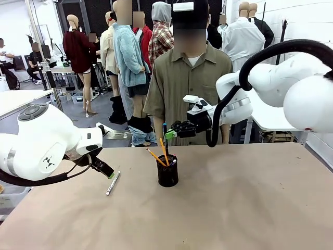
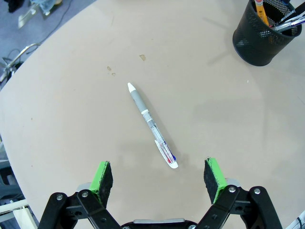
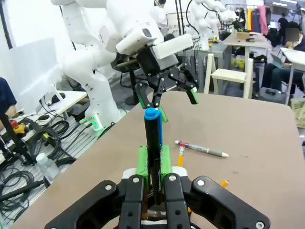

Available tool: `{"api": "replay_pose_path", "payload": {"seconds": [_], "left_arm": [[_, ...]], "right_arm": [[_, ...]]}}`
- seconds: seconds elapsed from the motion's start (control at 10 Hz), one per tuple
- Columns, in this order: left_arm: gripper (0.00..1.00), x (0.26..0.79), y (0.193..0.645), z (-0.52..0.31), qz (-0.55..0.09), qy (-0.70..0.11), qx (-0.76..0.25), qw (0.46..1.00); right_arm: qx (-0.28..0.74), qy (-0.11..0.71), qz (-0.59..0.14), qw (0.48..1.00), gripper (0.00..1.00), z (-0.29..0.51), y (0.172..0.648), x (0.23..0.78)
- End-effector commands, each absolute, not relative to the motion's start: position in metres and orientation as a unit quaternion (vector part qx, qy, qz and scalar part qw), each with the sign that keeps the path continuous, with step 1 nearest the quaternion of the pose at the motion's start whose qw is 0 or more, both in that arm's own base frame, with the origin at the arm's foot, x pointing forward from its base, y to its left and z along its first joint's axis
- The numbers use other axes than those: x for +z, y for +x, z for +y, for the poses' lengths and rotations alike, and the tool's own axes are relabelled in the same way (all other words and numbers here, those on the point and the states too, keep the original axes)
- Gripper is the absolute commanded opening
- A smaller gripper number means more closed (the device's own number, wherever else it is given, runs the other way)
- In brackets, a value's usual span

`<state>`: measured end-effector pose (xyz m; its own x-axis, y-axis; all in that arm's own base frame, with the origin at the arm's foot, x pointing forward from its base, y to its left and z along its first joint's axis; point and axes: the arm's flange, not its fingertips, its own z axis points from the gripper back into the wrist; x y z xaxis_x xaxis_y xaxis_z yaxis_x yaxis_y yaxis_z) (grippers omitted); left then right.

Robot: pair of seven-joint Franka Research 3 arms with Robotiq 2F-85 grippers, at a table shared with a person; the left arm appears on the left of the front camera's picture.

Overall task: Place the pens into the pen holder.
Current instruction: Pick up a writing instrument from the table and place it into the Pen holder.

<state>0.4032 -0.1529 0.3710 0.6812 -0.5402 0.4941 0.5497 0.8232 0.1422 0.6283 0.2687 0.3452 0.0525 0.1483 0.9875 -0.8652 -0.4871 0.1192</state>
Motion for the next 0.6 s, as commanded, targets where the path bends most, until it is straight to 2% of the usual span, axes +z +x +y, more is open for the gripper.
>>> {"api": "replay_pose_path", "payload": {"seconds": [0.0,0.5], "left_arm": [[1.00,0.371,0.403,-0.151,-0.267,-0.010,-0.295,0.917],[1.00,0.371,0.403,-0.151,-0.267,-0.010,-0.295,0.917]], "right_arm": [[0.617,0.613,-0.270,0.414,0.00,0.273,0.645,0.342],[0.613,0.613,-0.245,0.433,0.00,0.274,0.657,0.325]]}}
